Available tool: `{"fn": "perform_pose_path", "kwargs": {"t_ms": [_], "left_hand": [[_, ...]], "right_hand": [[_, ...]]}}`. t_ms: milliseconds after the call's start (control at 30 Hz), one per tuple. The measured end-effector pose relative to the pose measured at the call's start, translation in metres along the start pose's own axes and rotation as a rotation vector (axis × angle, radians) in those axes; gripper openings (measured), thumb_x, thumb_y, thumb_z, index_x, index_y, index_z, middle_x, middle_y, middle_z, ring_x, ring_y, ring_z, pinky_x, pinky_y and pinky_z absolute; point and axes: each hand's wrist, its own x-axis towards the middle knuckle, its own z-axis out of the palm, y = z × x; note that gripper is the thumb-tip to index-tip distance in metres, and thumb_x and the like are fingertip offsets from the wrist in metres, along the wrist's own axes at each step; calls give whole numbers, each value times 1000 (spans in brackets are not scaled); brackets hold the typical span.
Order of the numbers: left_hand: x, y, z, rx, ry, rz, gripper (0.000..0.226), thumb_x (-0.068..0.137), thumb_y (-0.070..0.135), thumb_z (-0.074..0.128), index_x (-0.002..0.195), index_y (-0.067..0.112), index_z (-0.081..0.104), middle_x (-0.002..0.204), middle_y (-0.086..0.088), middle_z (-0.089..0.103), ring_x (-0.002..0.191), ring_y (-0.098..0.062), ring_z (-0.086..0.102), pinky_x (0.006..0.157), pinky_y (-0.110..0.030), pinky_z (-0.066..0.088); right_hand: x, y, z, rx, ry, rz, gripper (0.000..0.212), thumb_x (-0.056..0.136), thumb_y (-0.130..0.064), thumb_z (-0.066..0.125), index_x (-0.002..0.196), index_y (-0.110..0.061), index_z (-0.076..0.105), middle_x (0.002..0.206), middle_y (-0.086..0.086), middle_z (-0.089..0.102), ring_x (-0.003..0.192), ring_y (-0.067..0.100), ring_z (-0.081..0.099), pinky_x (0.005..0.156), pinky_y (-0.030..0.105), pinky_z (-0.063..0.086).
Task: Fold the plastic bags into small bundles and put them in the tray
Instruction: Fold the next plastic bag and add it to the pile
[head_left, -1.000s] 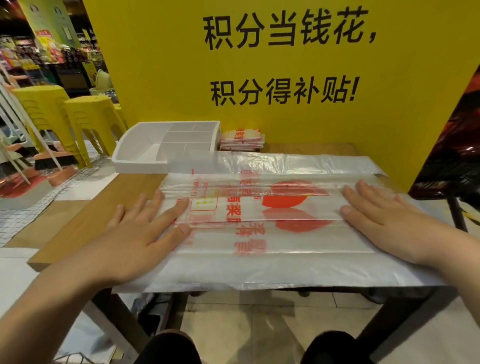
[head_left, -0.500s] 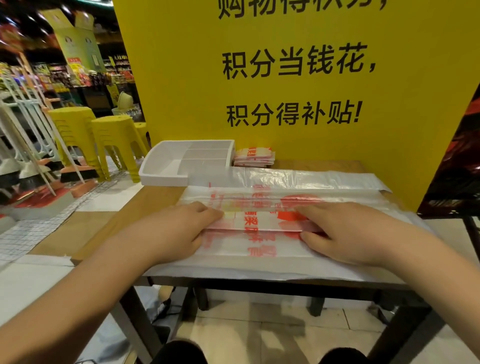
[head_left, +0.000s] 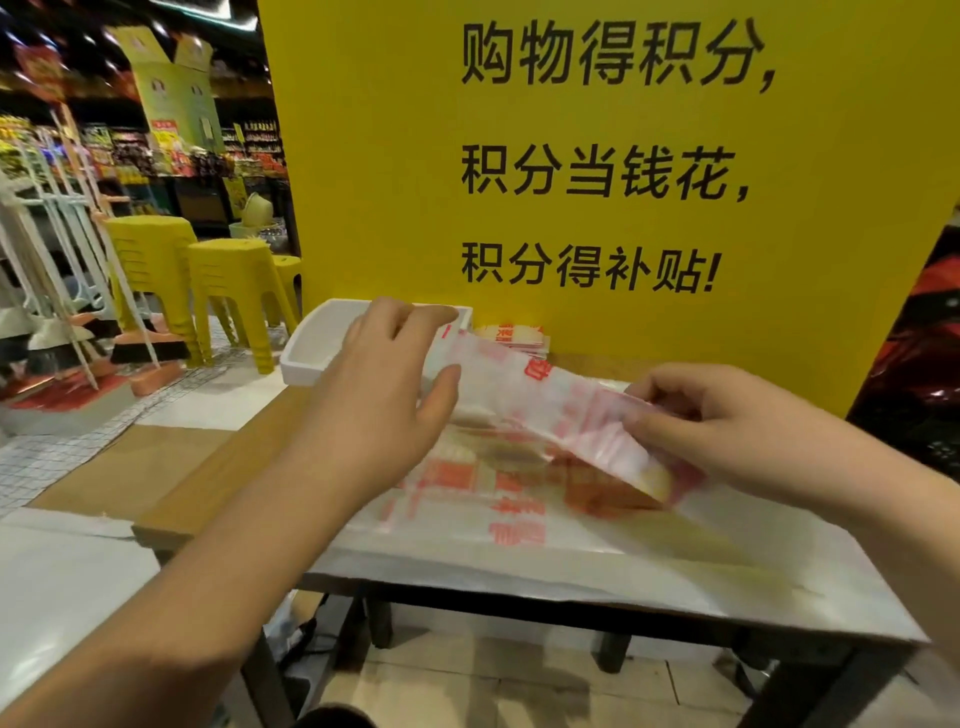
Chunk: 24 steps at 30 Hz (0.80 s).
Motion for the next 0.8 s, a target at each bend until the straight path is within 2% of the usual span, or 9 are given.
{"fn": "perform_pose_path", "kwargs": {"t_ms": [67,133,233,367,500,567,633,700,800], "left_hand": [[-21,30,-4,-280,-48,-74,44,97,42,51,140,41,44,114,18,52,103,-3,55,83,-24,49],[-41,60,-7,-566,-168,-145,46,93,53,51,138,52,42,101,22,56,94,0,60,76,-15,49],[-65,88,5,-830,-332,-228,47,87,70,45,131,75,30,103,24,64,95,2,64,87,-23,51],[-94,103,24,-1077,-506,-403,47,87,58,62,120,79,37,108,20,71,103,-4,67,100,-26,49],[-115,101,35,-1107,-547,-626,30,73,34,69,97,51,71,104,12,76,99,-16,73,99,-40,53],[-121,98,38,-1083,-528,-705,24,70,35,70,91,44,75,99,9,77,96,-15,73,100,-40,52],[-125,95,40,-1077,-517,-741,21,73,37,73,92,44,75,99,9,77,98,-19,73,101,-38,51],[-126,94,41,-1081,-504,-759,18,84,28,76,91,44,75,102,15,76,96,-9,72,96,-26,53],[-126,92,44,-1082,-510,-795,25,88,17,72,88,42,77,99,13,76,93,3,69,86,-11,51]], "right_hand": [[-2,-2,0,281,62,79,17,97,-25,63,89,-10,68,66,7,62,58,19,55,57,32,41],[0,-6,2,503,112,197,15,96,-19,64,92,-4,67,71,10,60,60,19,50,56,29,37],[6,-12,12,740,215,338,8,94,-10,61,87,-9,65,70,10,60,53,17,54,46,22,44],[4,-8,40,814,219,441,20,91,-1,54,75,-9,63,66,12,60,50,17,53,46,21,43],[-4,5,58,588,222,468,10,93,-14,64,100,-20,63,80,-4,75,62,11,71,53,26,52],[-9,15,57,148,267,361,24,91,-30,68,109,-34,53,96,-16,68,70,3,66,56,18,47],[-21,22,52,-304,373,208,29,92,-40,63,119,-37,54,116,-16,56,74,0,53,63,21,37],[-47,21,45,-343,435,80,29,92,-40,59,121,-41,58,118,-22,53,69,2,53,65,21,38],[-104,17,55,-210,340,-78,29,90,-32,64,111,-51,61,117,-25,58,68,-2,61,67,9,45]]}}
